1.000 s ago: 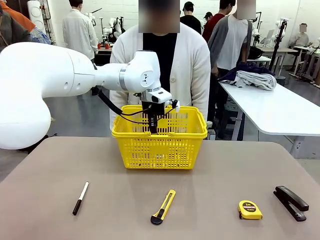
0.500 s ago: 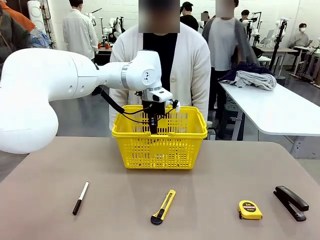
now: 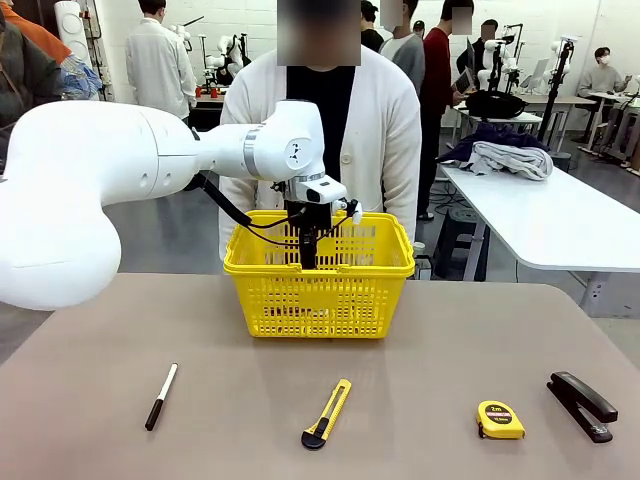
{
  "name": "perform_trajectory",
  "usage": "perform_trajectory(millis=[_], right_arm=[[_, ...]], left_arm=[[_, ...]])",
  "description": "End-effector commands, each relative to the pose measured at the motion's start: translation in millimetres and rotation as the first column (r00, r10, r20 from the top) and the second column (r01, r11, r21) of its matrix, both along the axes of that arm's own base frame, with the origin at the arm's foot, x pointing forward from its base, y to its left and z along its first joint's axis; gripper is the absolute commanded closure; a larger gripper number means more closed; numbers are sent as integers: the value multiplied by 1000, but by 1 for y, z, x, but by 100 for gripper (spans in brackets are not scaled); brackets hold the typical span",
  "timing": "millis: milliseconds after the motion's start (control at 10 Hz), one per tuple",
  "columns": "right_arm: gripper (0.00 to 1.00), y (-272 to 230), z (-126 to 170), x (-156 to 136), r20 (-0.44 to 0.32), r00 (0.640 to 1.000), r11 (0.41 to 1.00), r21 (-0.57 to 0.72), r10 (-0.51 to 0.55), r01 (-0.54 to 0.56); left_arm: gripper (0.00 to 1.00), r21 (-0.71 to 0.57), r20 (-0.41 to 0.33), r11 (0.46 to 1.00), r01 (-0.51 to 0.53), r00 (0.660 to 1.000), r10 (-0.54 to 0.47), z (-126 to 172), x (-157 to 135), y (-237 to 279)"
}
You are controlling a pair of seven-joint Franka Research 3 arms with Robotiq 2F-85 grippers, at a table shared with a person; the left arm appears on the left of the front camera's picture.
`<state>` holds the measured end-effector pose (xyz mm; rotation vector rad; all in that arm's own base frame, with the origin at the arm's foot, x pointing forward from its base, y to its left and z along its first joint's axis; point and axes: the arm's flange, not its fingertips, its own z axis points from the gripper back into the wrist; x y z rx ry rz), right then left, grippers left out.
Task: Place the items the person wants into the basket.
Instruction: Pick up the item the person points to and place it in the Market Basket.
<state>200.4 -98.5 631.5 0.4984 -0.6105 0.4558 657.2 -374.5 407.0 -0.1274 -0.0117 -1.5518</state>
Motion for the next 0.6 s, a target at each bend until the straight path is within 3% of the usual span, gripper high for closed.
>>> perform_trajectory(millis=[0, 300, 500], right_arm=[[0, 1, -1, 0, -1, 1000, 1000, 8, 13, -13], [0, 1, -1, 0, -1, 1000, 1000, 8, 13, -13], [0, 1, -1, 0, -1, 1000, 1000, 8, 13, -13]], left_arm=[[0, -1, -16, 1000, -4, 1000, 4, 6, 11, -9], [0, -8, -2, 1000, -11, 1000, 11, 17, 3, -5], [0, -17, 44, 1000, -1, 999, 2, 48, -30, 5]])
